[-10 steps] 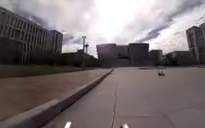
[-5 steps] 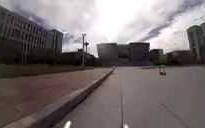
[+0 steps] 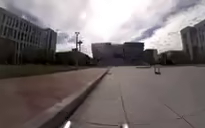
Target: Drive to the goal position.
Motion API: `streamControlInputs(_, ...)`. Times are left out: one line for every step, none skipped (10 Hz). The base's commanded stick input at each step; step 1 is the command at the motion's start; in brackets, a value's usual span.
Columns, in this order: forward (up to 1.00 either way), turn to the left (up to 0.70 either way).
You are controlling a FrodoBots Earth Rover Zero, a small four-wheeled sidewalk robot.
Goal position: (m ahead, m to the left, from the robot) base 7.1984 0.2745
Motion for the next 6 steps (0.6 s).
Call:
streamControlInputs(1.00,-0.20)
streamControlInputs(1.00,0.00)
streamControlInputs(1.00,0.00)
streamControlInputs(1.00,0.00)
streamControlInputs(1.00,0.00)
streamControlInputs(1.00,0.00)
